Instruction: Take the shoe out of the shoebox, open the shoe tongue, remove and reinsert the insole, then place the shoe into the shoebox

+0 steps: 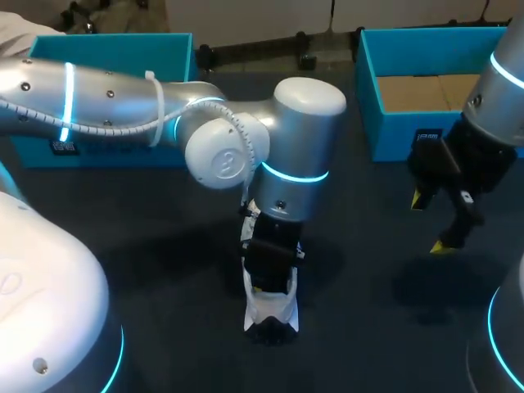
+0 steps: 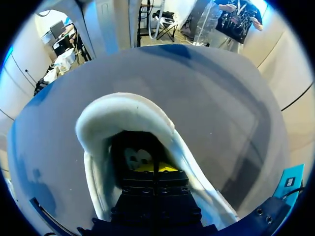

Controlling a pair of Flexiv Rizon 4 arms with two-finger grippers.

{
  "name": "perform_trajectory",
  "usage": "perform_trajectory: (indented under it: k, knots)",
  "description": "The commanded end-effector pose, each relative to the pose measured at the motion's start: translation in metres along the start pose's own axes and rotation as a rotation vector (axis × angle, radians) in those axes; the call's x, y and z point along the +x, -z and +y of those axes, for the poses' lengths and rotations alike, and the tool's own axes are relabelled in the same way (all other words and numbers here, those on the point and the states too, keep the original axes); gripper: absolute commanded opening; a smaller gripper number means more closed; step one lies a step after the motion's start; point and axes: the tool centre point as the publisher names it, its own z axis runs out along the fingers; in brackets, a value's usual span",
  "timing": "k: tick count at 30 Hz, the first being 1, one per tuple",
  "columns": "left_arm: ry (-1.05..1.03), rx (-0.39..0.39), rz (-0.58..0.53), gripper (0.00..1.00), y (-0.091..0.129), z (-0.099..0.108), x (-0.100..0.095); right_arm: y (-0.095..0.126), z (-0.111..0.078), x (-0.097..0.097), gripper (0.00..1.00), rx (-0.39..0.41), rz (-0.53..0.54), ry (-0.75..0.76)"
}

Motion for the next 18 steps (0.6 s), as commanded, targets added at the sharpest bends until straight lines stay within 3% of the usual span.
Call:
perform_trajectory:
  k: [1,5,9,18]
  knots:
    - [-0.015,-0.038,-0.060,0.00,0.015,-0.010,0.006,-0.001,0.001,0.000,1.00,0.003,0.000,-0.001]
    - [-0.015,-0.060,-0.078,0.00,0.036,-0.019,0.002,-0.001,0.001,0.000,1.00,0.003,0.000,-0.001]
    - [-0.018,-0.024,-0.086,0.00,0.045,-0.025,-0.003,-0.001,0.001,0.000,1.00,0.003,0.000,-0.001]
    - [-0.003,0.026,-0.007,0.00,0.018,-0.024,-0.008,-0.001,0.001,0.000,1.00,0.003,0.000,-0.001]
